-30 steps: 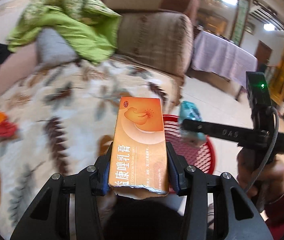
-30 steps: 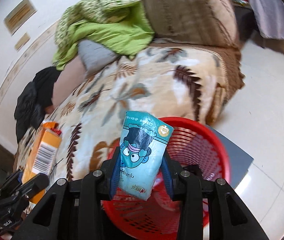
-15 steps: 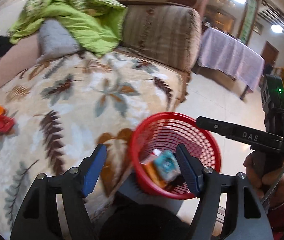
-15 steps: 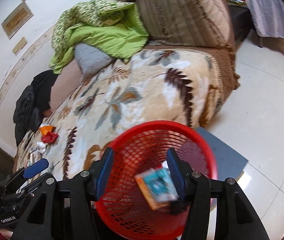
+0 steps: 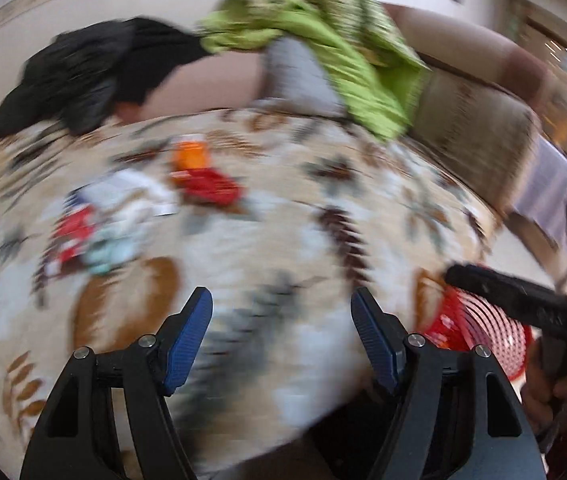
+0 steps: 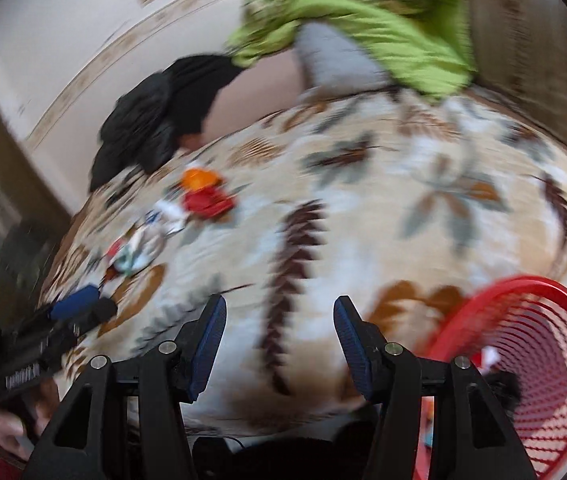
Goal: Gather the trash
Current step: 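Move both tools back over the remaining trash on the bed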
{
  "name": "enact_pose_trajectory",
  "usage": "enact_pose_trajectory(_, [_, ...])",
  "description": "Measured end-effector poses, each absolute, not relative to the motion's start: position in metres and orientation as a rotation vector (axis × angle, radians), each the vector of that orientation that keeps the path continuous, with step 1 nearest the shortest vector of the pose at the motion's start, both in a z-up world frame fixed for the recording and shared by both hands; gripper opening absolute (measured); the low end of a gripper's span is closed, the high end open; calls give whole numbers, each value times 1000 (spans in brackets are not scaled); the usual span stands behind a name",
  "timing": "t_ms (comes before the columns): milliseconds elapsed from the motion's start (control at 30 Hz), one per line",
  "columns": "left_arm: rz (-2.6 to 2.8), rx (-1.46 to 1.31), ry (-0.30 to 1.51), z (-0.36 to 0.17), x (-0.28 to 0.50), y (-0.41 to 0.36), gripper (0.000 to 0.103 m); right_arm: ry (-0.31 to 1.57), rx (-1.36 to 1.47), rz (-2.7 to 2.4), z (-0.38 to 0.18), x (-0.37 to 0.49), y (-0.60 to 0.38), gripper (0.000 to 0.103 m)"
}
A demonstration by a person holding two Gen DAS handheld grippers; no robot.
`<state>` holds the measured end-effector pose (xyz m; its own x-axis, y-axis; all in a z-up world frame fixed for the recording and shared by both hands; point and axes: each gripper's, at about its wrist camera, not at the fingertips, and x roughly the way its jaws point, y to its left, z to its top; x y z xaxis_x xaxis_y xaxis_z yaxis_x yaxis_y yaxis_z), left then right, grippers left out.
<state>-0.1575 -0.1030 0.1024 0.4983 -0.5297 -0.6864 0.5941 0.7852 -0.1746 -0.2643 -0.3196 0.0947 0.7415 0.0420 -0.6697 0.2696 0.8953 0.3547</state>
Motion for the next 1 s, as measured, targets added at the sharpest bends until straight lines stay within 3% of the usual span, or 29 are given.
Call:
enact_pose_trajectory(167, [-501,-23,826,100,-106,-32,71,758,394,-17,105,-224,-280,60])
enact_pose_trajectory(367, [-365,-181,857,93,-64,35,71,785,324,103,127,-147,-236,70])
enact_pose_trajectory(867, [-284,-272,903,71,-33,96,71,984,13,230,83,49,-138,73])
enact_pose_trajectory(933, [-286,-283,910,71,-27,98,71,997,-20,200,74,55,-137,70])
enact_pose_trajectory(967, [-293,-288,914,70,-24,97,71,1003,-18,198,71,56,-140,59])
enact_pose_trajectory(1000, [-304,-294,921,70,-20,95,71,1016,1,209,67,54,-144,56])
